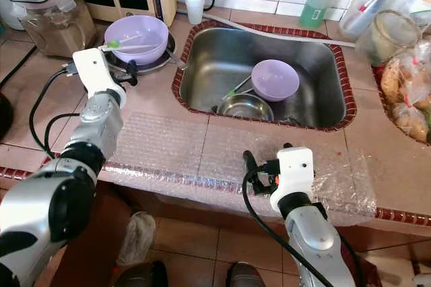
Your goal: Kitchen organization
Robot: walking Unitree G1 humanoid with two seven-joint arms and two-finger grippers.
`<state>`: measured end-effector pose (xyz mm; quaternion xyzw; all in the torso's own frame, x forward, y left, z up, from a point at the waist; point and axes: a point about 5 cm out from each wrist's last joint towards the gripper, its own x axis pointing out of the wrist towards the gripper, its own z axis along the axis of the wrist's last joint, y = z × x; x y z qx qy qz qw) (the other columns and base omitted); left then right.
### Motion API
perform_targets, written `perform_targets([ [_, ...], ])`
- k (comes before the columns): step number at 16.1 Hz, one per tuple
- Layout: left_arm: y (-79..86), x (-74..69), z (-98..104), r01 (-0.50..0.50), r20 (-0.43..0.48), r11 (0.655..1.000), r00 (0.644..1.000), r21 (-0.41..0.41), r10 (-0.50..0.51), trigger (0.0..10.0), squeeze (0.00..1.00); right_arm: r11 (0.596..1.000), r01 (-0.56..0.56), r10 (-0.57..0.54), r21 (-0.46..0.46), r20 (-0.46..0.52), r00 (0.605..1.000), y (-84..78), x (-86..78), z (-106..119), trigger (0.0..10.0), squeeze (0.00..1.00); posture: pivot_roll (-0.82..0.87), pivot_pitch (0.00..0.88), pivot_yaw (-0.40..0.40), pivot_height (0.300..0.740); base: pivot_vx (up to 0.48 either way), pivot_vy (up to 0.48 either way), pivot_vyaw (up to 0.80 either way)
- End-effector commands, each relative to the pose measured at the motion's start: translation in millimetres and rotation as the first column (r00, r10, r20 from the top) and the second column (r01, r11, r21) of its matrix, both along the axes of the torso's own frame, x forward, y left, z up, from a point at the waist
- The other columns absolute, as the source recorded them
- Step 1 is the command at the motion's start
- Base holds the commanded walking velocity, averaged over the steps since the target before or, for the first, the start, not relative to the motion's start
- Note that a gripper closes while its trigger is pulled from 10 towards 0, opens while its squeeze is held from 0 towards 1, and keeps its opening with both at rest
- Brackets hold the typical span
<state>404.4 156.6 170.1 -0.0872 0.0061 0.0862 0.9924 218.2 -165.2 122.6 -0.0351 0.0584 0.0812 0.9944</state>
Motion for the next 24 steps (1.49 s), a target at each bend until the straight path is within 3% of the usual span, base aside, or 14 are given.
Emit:
perform_targets([
  [1, -1.5, 1.9, 1, 0.004, -0.033, 1.0, 0.999, -0.003, -0.004, 10.0, 0.0, 1.0, -0.001, 0.001, -0.006, 0.015, 1.0, 0.7, -2.4, 4, 10.0, 0.0, -0.28, 0.166, 0.026, 0.74, 0.0, 0.0, 0.0],
  [7, -9.2, 5.1, 0, 0.024, -0.126, 1.0, 0.992, -0.012, -0.025, 10.0, 0.0, 1.0, -0.013, 0.013, -0.001, 0.012, 1.0, 5.6, -1.2, 1, 10.0, 0.0, -0.28, 0.165, 0.036, 0.74, 0.0, 0.0, 0.0],
  [11, -4.0, 3.8, -7, 0.043, -0.229, 0.993, 0.973, 0.109, -0.017, 10.0, 0.0, 1.0, -0.018, 0.018, 0.005, 0.013, 1.0, 8.3, 3.9, -1, 10.0, 0.0, -0.25, 0.16, 0.045, 0.74, 0.0, 0.0, 0.0],
  [13, 1.4, 2.3, -11, 0.031, -0.257, 0.994, 0.966, 0.103, -0.004, 10.0, 0.0, 1.0, -0.024, 0.023, 0.013, 0.019, 1.0, 11.4, 7.6, -1, 10.0, 0.0, -0.23, 0.154, 0.048, 0.74, 0.0, 0.0, 0.0],
  [24, 25.4, 0.2, -11, 0.033, -0.286, 0.984, 0.958, 0.174, 0.018, 10.0, 0.0, 0.998, -0.039, 0.036, 0.047, 0.072, 0.997, 25.0, 32.8, -4, 10.0, 0.0, -0.11, 0.089, 0.097, 0.74, 0.0, 0.0, 0.0],
])
